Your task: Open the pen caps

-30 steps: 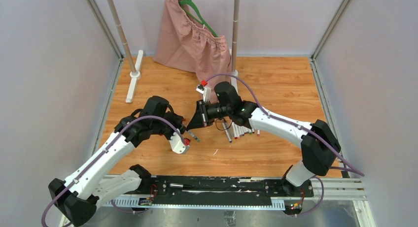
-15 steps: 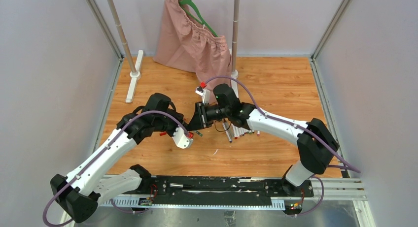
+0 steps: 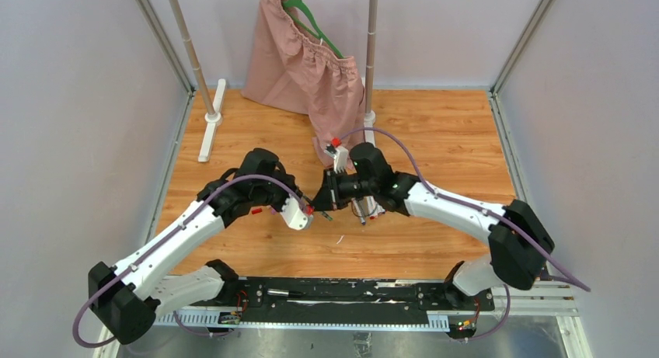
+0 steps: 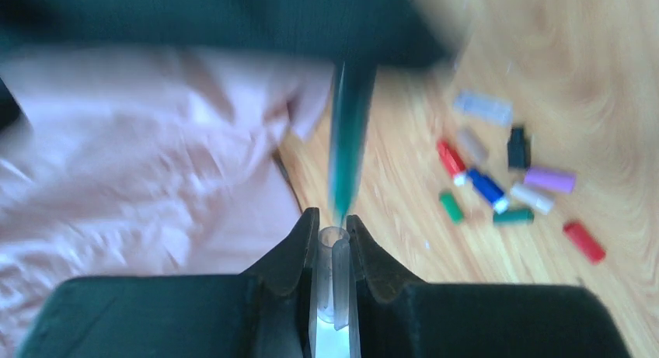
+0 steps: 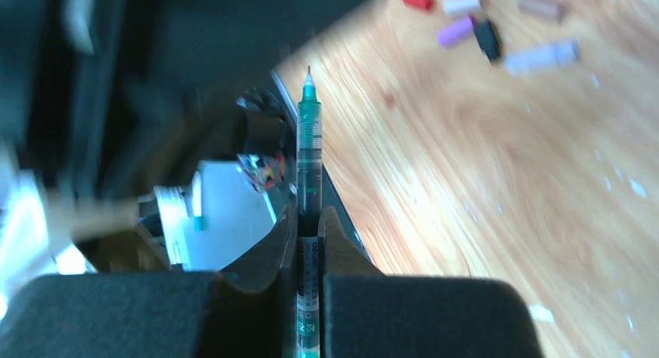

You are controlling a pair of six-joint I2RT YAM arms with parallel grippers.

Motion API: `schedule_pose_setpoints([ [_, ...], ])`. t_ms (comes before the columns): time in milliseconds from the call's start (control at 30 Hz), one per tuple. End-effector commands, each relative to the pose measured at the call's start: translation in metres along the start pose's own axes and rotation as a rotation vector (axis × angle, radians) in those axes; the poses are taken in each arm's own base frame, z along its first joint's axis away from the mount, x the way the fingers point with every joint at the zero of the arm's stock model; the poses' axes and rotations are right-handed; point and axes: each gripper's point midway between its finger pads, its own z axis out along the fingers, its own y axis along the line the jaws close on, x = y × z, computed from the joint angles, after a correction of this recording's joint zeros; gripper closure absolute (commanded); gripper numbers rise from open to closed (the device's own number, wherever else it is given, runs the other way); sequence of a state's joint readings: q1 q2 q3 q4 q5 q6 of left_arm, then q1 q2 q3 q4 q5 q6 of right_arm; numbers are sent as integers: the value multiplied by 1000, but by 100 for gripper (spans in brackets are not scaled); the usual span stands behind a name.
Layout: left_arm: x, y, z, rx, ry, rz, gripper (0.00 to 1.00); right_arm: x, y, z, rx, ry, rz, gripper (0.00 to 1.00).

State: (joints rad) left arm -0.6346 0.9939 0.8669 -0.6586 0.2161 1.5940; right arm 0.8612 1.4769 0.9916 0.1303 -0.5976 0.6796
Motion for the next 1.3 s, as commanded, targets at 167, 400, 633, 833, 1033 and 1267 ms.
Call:
schedule_pose_setpoints([
  [167,96,-6,-11,48,370,-155,100,85,-52,-60,249,151,60,100],
  [400,76,-16,-1,66,256,-326,100,73,-89,-71,448,77,-19,100],
  [633,46,-76,29,278,194,-643,100,35,-144,-53,704,-71,-121,90],
  [833,24,-106,50,397,154,-774,100,28,-180,-35,810,-91,-142,88],
  [1033,16,-126,66,468,137,-852,100,29,-191,-24,817,-98,-135,73],
  [1267,13,-142,84,451,132,-902,92,35,-195,-23,815,-92,-114,57],
])
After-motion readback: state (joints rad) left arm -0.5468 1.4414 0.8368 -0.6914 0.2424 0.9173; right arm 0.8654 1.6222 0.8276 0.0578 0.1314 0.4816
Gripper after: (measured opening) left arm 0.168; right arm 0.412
